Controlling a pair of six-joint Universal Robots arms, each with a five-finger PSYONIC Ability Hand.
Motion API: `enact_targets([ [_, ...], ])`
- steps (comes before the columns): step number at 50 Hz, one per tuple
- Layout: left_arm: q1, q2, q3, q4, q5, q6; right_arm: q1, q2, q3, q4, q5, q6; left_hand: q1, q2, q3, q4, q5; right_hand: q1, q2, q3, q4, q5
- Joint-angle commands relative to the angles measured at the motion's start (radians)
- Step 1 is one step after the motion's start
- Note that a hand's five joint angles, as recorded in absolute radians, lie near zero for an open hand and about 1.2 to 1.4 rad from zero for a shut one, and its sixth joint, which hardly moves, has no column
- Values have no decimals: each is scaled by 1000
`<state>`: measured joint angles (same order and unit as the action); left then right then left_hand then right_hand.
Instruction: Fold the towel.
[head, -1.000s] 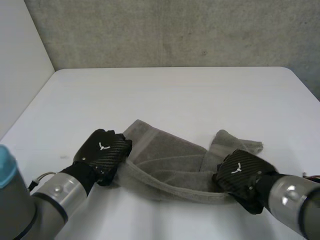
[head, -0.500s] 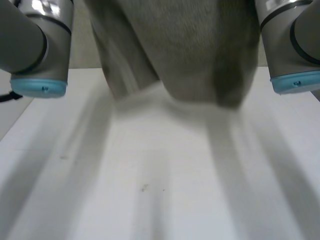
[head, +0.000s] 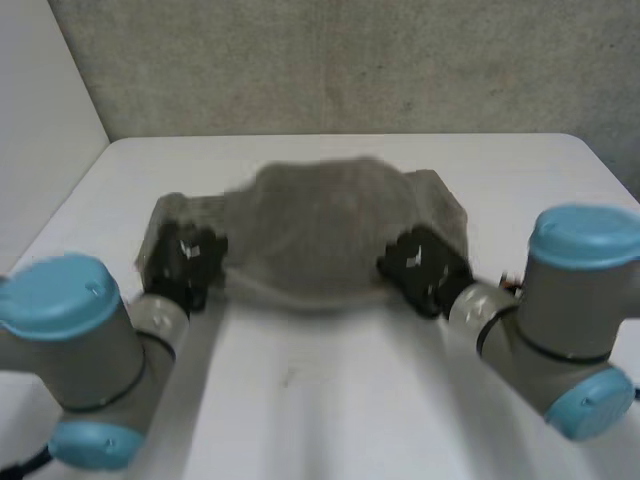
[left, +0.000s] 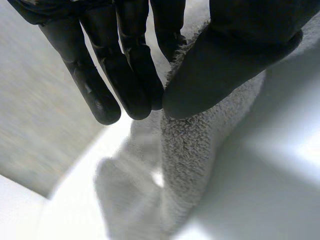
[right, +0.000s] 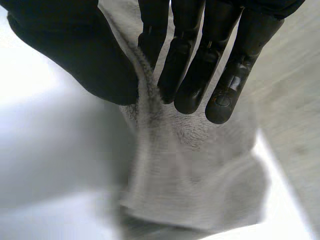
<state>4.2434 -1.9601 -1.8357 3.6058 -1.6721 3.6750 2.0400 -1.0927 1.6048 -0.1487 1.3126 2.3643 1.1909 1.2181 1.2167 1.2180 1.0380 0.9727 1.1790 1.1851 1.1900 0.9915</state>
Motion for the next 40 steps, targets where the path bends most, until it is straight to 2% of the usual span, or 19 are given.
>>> enact_targets([
  [1,-6,-14,-86,-6,0,0,-8,37,24,32,5,118,205,178,180,178,184,424,217,211,206,230],
  [5,-20,41,-117,-6,3,0,-52,-15,27,35,4,318,205,178,180,178,184,424,217,211,206,230],
  [6,-20,41,-117,-6,3,0,-75,-33,32,35,2,387,205,178,180,178,184,297,90,84,79,103],
  [7,-23,56,-125,-6,5,0,-75,-33,32,35,2,388,205,178,180,178,184,295,89,83,78,102],
  [8,-26,67,-134,-4,5,0,-90,-44,37,35,2,444,205,178,180,178,184,112,-94,-100,-105,-81],
  [9,-26,67,-134,-4,5,0,-90,-44,37,35,2,444,205,178,180,178,184,110,-96,-102,-107,-83],
  [11,-26,87,-146,-4,5,0,-109,-55,43,37,4,534,205,178,180,178,184,-194,-400,-406,-411,-387],
  [12,-26,87,-146,-4,5,0,-109,-55,43,37,4,535,205,178,180,178,184,-195,-401,-407,-412,-388],
  [14,-26,110,-157,-2,5,0,-129,-61,55,40,4,587,205,178,180,178,184,-543,-749,-755,-760,-736],
  [23,-2,136,-148,14,2,0,-199,-105,118,46,-16,607,205,178,180,178,184,-580,-786,-792,-797,-773],
  [26,46,141,-140,25,2,2,-225,-147,144,46,-16,604,205,178,180,178,184,-565,-771,-777,-782,-758],
  [28,107,144,-143,54,5,8,-253,-170,165,49,-18,596,205,178,180,178,184,-541,-748,-754,-759,-735],
  [29,107,144,-143,54,5,8,-253,-170,165,49,-18,596,205,178,180,178,184,-541,-748,-754,-759,-735],
  [31,145,144,-143,86,5,11,-268,-177,179,57,-18,557,205,178,180,178,184,-515,-721,-727,-732,-708],
  [40,167,125,-135,174,5,13,-287,-185,207,78,-15,421,205,178,180,178,184,-415,-621,-627,-632,-608],
])
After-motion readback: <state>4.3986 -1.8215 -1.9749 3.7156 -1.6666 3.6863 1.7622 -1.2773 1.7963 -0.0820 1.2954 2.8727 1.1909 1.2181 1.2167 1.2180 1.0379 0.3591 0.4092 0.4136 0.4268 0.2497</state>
